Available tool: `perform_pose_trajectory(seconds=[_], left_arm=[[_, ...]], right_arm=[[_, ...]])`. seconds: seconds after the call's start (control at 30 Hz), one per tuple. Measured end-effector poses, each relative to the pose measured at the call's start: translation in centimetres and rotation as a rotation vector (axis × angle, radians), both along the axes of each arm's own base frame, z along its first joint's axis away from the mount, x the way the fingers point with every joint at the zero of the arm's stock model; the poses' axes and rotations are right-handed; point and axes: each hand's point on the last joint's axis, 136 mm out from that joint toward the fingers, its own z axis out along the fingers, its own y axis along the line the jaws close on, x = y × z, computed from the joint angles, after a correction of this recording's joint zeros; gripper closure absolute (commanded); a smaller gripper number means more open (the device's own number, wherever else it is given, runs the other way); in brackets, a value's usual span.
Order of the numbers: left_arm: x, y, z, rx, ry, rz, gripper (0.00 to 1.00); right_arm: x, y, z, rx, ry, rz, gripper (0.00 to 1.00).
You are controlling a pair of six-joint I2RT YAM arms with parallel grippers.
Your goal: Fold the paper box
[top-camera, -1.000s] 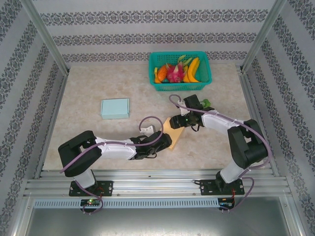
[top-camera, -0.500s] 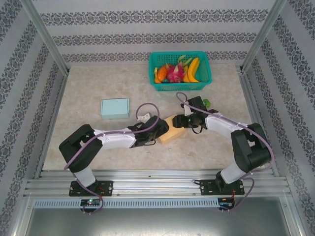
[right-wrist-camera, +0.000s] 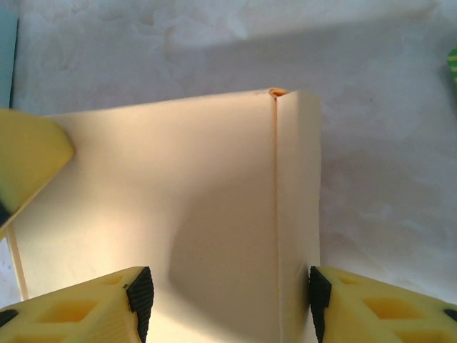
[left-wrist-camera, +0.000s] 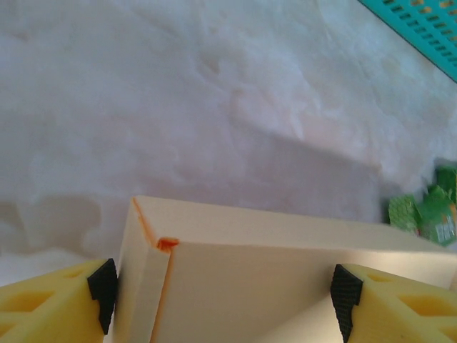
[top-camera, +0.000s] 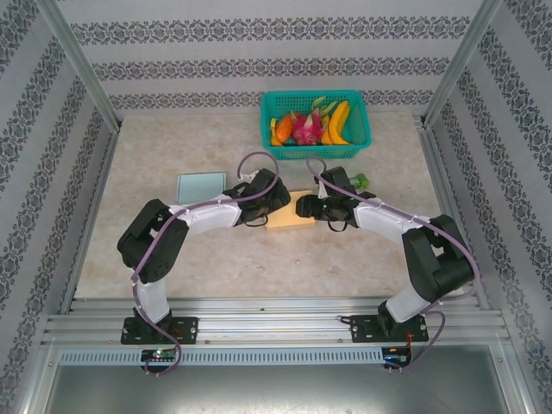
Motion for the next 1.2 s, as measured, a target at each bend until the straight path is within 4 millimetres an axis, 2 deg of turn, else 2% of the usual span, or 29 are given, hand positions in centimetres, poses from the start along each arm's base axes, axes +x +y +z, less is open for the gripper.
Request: perform_pose_trajectory(seconds=[0.2, 0.4, 0.6, 0.73, 0.93, 1.07, 1.2], left_arm=[[4.0, 1.8, 0.2, -0.002, 0.006, 0.025, 0.2], [6.2, 2.7, 0.5, 0.017, 0.002, 0.031, 0.2], [6.6, 3.7, -1.2, 0.032, 0.041, 0.046, 0.18], [6.9, 4.0, -2.6, 0.031, 0.069, 0.046, 0.13], [7.2, 4.0, -1.9, 0.045, 0.066, 0.034, 0.08], [7.0, 4.6, -2.0, 0.076, 0.067, 0.022, 0.07], [5.8, 5.7, -0.4, 0.102, 0.044, 0.011, 0.06]], right_arm=[[1.8, 1.6, 0.0, 0.037, -0.027, -0.01, 0.4], [4.1, 2.6, -0.1, 0.034, -0.045, -0.016, 0.39], [5.4, 3.1, -0.9, 0.022, -0.059, -0.001, 0.37], [5.9, 3.3, -0.7, 0.027, -0.079, 0.004, 0.35], [6.6, 2.9, -0.5, 0.037, -0.11, -0.008, 0.29], [5.8, 1.7, -0.5, 0.016, -0.12, -0.016, 0.28], [4.9, 0.4, 1.5, -0.002, -0.17, -0.017, 0.28]])
